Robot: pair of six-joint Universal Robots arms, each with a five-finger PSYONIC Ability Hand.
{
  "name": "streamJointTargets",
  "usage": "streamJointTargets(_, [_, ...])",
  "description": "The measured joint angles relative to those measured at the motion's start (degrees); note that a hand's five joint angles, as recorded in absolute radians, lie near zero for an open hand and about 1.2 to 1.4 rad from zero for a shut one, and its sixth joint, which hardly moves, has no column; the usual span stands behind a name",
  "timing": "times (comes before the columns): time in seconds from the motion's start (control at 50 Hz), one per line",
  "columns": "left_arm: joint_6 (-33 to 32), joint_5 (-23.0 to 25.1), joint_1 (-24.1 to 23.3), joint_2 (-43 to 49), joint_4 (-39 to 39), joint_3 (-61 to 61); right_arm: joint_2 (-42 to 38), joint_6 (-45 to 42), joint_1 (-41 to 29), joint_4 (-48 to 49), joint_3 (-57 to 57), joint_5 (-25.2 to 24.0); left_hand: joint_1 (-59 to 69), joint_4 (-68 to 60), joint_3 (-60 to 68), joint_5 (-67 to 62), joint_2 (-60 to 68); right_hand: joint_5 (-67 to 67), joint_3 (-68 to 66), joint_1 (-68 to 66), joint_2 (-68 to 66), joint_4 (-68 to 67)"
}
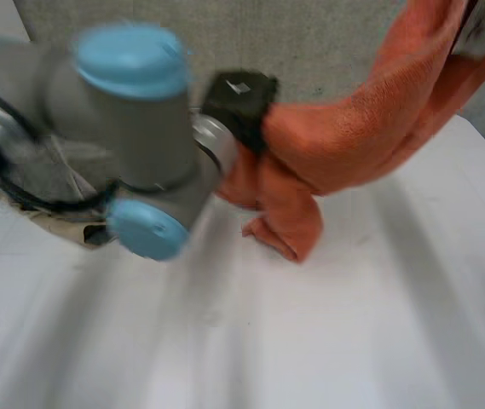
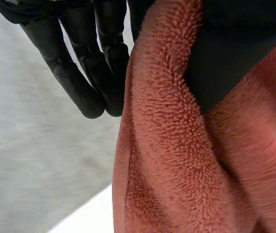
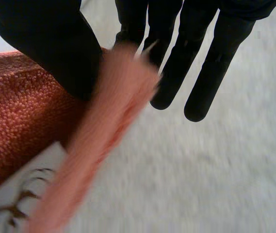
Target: Fold the laundry.
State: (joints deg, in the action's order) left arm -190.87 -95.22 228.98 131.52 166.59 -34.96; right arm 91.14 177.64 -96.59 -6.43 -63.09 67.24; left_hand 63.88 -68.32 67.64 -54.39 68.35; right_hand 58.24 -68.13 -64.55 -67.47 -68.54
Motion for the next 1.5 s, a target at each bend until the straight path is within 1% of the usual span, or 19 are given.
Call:
streamJointTargets(0.08, [-5.36, 0.23, 2.24, -8.38, -2.57, -5.59, -3.76, -3.95, 1.90, -2.15, -1.63, 0.92, 0.00, 0.00, 0.00, 0.00, 0.00, 0.01, 0.00, 0.00, 0.00, 0.00])
streamJointTargets(0.18, [-13.56, 3.94, 3.78, -18.91, -4.70, -16.71, -9.51, -12.24, 2.96, -6.42, -5.98, 2.36, 0.00, 0.00, 0.03, 0.00, 0.05, 0.02, 0.00, 0.00, 0.00, 0.00])
streamJointTargets(0.26, [-17.41, 4.84, 3.93, -20.98, -5.87, -22.12, -12.76, -17.26, 2.21, -7.92, -9.42, 3.23, 0.00, -0.09, 0.14, 0.00, 0.10, 0.00, 0.00, 0.00, 0.00, 0.00])
streamJointTargets(0.4, [-20.02, 3.25, 4.21, -13.61, -8.65, -25.24, -19.76, -21.56, -0.97, -6.17, -15.32, 6.06, 0.00, -0.19, 0.14, 0.00, 0.11, 0.01, 0.00, 0.00, 0.00, 0.00])
streamJointTargets(0.56, [-19.64, 1.73, 5.36, -0.08, -7.57, -17.11, -28.38, -21.06, -4.29, 1.88, -15.48, 9.95, 0.00, -0.22, 0.30, 0.00, 0.20, 0.01, 0.00, 0.00, 0.00, 0.00])
streamJointTargets(0.64, [-20.86, 0.49, 6.51, 6.50, -4.72, -5.41, -32.65, -19.94, -5.73, 9.17, -11.36, 14.52, 0.00, -0.22, 0.31, 0.00, 0.21, 0.01, 0.00, 0.00, 0.00, 0.00])
streamJointTargets(0.7, [-22.02, 0.06, 7.08, 8.16, -2.03, 1.28, -33.65, -18.60, -6.17, 14.10, -8.34, 17.70, 0.00, -0.23, 0.31, 0.00, 0.21, 0.00, 0.00, 0.00, 0.00, 0.00])
streamJointTargets(0.82, [-23.94, 0.11, 7.44, 7.18, 5.11, 5.30, -32.90, -16.00, -6.66, 21.61, -4.66, 21.42, -0.01, 0.00, 0.16, 0.00, -0.13, 0.00, 0.00, 0.00, 0.00, 0.00])
streamJointTargets(0.86, [-24.10, 0.41, 7.38, 5.99, 7.56, 2.99, -32.40, -15.52, -6.95, 22.51, -4.32, 21.72, -0.83, 3.03, -2.39, 0.79, -2.97, 0.00, 0.00, 0.00, 0.00, 0.00])
streamJointTargets(0.88, [-24.06, 0.54, 7.33, 5.59, 8.32, 1.75, -32.28, -15.43, -7.04, 22.49, -4.37, 21.69, -6.97, 10.48, -10.28, 6.70, -11.03, 0.01, 0.00, 0.00, 0.00, 0.00])
streamJointTargets(0.92, [-23.75, 0.87, 7.15, 4.70, 9.85, -2.00, -32.13, -15.40, -7.23, 21.97, -4.86, 21.39, -14.61, 17.45, -16.97, 13.44, -17.85, 0.02, 0.00, 0.00, 0.00, 0.00])
streamJointTargets(1.0, [-22.10, 1.12, 6.82, 3.74, 11.37, -9.80, -32.51, -15.93, -7.18, 20.34, -6.84, 20.47, -19.93, 23.55, -22.63, 19.66, -23.48, 0.02, 0.00, 0.00, 0.00, 0.00])
streamJointTargets(1.02, [-21.50, 1.09, 6.74, 3.60, 11.43, -11.43, -32.67, -16.12, -7.10, 20.11, -7.29, 20.30, -24.95, 29.00, -28.32, 25.37, -29.16, 0.02, 0.00, 0.00, 0.00, 0.00])
streamJointTargets(1.08, [-19.35, 0.89, 6.55, 3.19, 11.10, -15.36, -33.18, -16.91, -6.75, 19.63, -8.71, 19.83, -28.54, 32.49, -31.61, 28.87, -32.40, 0.02, 0.00, 0.00, 0.00, 0.00])
streamJointTargets(1.18, [-12.60, 0.47, 7.05, 0.60, 9.32, -22.13, -34.62, -20.19, -5.25, 19.12, -12.62, 18.54, -40.82, 45.65, -44.19, 41.87, -44.87, 0.00, 0.00, 0.00, 0.00, 0.00])
streamJointTargets(1.26, [-9.00, 0.97, 10.24, -3.12, 8.94, -24.55, -34.65, -21.85, -4.05, 18.93, -15.33, 17.74, -46.19, 51.12, -50.25, 47.88, -50.96, 0.01, 0.00, 0.00, 0.00, 0.00])
streamJointTargets(1.36, [-8.77, 5.10, 16.17, -5.20, 8.86, -23.41, -33.42, -22.24, -3.63, 18.91, -17.81, 16.37, -46.19, 51.20, -50.35, 47.97, -51.12, 0.01, 0.00, 0.00, 0.00, 0.00])
streamJointTargets(1.44, [-10.10, 12.78, 22.13, -3.33, 7.38, -18.38, -31.77, -22.26, -3.68, 18.90, -19.65, 14.60, -45.45, 49.90, -49.32, 45.87, -49.94, 0.01, 0.00, 0.00, 0.00, 0.00])
streamJointTargets(1.5, [-11.58, 17.82, 24.97, 0.10, 4.76, -13.38, -30.65, -22.18, -3.84, 18.81, -20.69, 13.51, -44.09, 48.52, -47.95, 44.43, -48.66, 0.02, 0.00, 0.00, 0.00, 0.00])
